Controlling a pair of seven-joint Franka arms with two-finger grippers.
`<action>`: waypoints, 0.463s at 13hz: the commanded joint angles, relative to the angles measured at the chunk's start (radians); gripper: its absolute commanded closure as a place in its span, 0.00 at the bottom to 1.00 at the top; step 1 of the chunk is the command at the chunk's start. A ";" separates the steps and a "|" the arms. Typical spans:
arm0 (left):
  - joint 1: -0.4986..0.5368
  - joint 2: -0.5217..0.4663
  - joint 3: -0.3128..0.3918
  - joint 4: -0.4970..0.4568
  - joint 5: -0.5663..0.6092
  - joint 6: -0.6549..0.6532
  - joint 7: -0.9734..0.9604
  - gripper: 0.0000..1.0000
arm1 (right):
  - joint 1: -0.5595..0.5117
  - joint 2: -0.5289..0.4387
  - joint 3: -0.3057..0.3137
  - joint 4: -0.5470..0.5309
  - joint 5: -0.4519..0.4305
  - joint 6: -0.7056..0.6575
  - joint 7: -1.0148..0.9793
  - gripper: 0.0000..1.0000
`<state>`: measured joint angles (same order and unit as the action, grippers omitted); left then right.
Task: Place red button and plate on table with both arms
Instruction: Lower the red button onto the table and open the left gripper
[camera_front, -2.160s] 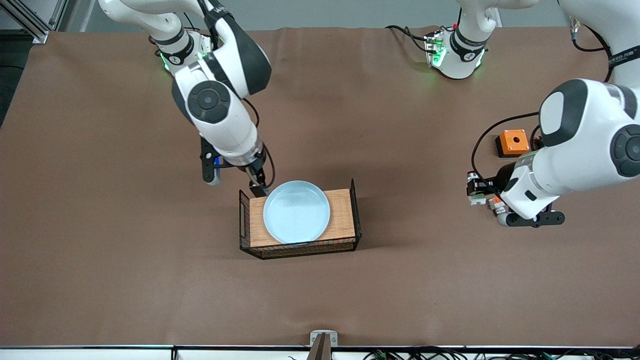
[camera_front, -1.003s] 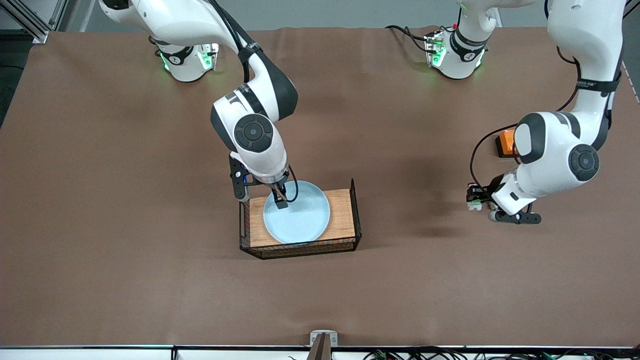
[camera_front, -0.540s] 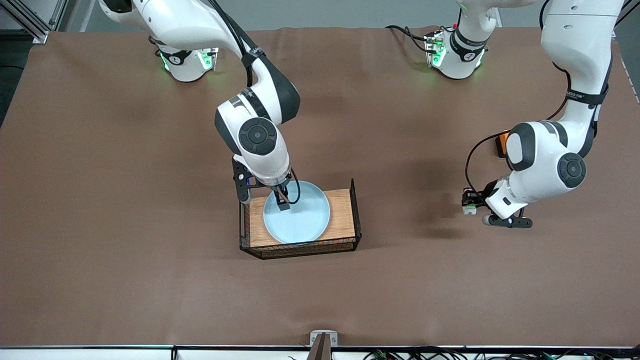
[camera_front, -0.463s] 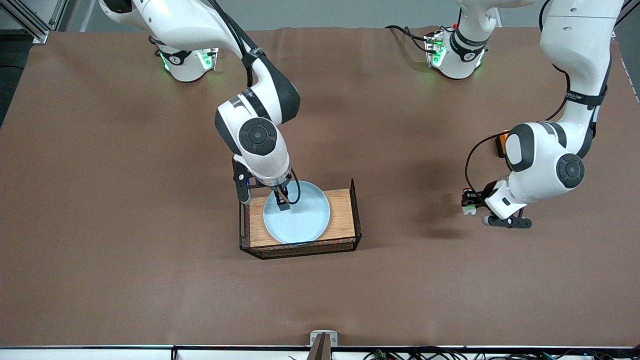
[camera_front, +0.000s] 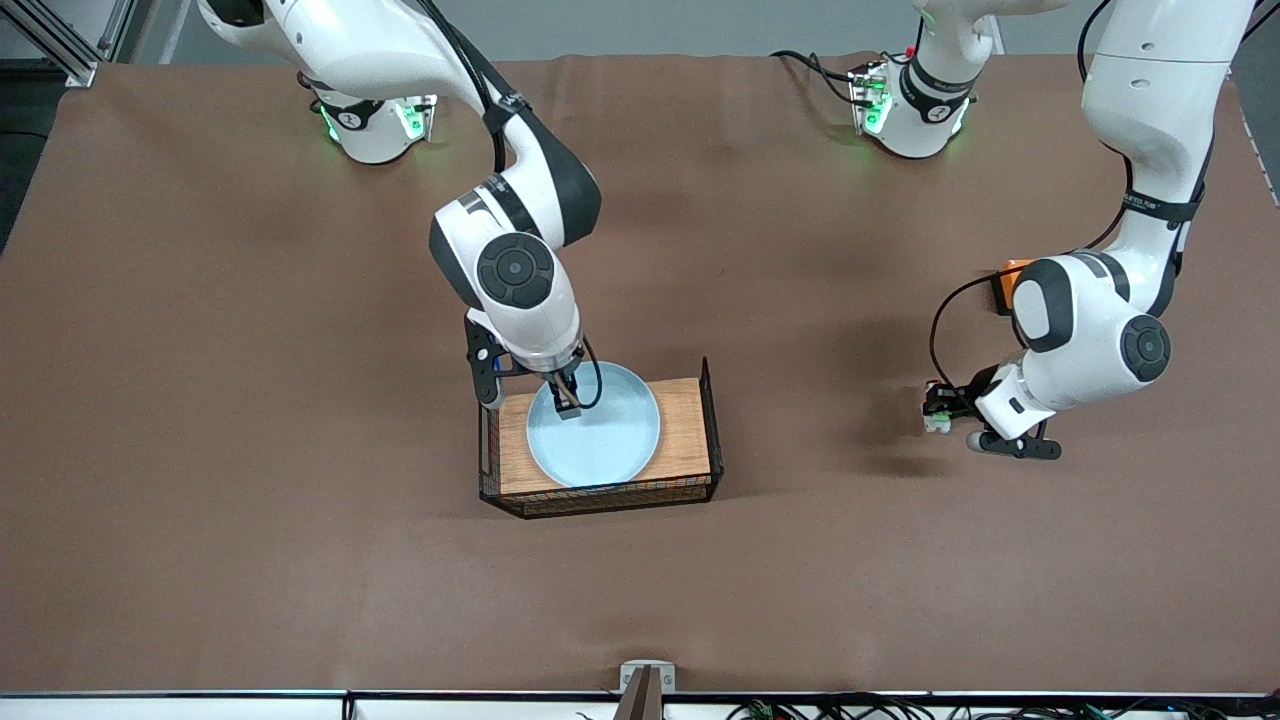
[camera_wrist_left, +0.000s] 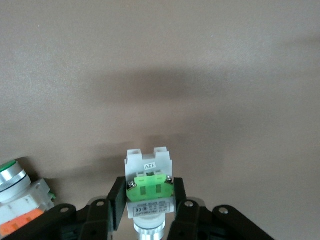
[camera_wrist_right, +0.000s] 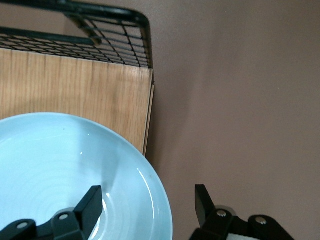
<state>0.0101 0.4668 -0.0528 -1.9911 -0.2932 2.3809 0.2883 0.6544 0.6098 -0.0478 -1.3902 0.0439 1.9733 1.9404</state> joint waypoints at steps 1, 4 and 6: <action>0.007 0.004 -0.004 -0.011 -0.026 0.035 0.032 1.00 | 0.010 0.022 -0.006 0.028 -0.022 -0.007 0.009 0.17; 0.007 0.029 -0.005 -0.008 -0.026 0.063 0.038 1.00 | 0.011 0.022 -0.006 0.028 -0.027 -0.007 0.009 0.22; 0.007 0.032 -0.005 -0.005 -0.026 0.063 0.038 0.98 | 0.010 0.022 -0.006 0.028 -0.027 -0.007 0.006 0.27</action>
<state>0.0124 0.4986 -0.0529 -1.9930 -0.2964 2.4272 0.2951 0.6555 0.6153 -0.0477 -1.3902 0.0380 1.9733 1.9403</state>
